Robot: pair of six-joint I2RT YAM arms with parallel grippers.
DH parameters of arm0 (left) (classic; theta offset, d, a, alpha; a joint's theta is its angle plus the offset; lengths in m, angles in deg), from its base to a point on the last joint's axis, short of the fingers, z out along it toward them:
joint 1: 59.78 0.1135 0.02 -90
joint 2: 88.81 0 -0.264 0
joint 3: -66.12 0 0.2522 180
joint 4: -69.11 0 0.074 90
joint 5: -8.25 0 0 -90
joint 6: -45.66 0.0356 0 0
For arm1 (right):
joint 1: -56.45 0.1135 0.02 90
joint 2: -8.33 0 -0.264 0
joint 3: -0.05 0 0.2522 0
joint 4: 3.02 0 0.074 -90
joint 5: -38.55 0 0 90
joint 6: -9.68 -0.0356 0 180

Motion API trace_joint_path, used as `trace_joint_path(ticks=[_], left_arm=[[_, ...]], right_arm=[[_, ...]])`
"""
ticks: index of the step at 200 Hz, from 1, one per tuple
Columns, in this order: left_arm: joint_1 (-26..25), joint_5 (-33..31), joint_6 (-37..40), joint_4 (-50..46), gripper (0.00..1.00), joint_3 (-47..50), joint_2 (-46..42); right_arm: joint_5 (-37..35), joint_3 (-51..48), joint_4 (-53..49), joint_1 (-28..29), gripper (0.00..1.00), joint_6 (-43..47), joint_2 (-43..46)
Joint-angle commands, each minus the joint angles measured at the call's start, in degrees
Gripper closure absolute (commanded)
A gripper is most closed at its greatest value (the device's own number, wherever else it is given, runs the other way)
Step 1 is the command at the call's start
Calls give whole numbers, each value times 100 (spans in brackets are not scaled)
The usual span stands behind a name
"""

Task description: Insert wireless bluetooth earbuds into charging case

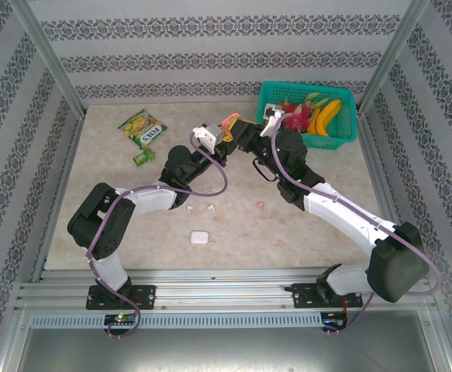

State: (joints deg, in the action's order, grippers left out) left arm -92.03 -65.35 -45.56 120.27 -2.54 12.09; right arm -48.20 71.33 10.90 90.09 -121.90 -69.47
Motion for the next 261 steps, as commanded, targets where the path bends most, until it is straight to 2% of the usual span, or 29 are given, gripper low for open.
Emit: trace_joint_path(ticks=[1, 261], left_arm=[[-80, 32, 68, 83, 100, -184, -95], [-88, 345, -70, 134, 100, -154, -124]], right_arm=[[9, -136, 351, 63, 74, -121, -58], [35, 110, 317, -15, 75, -161, -569]])
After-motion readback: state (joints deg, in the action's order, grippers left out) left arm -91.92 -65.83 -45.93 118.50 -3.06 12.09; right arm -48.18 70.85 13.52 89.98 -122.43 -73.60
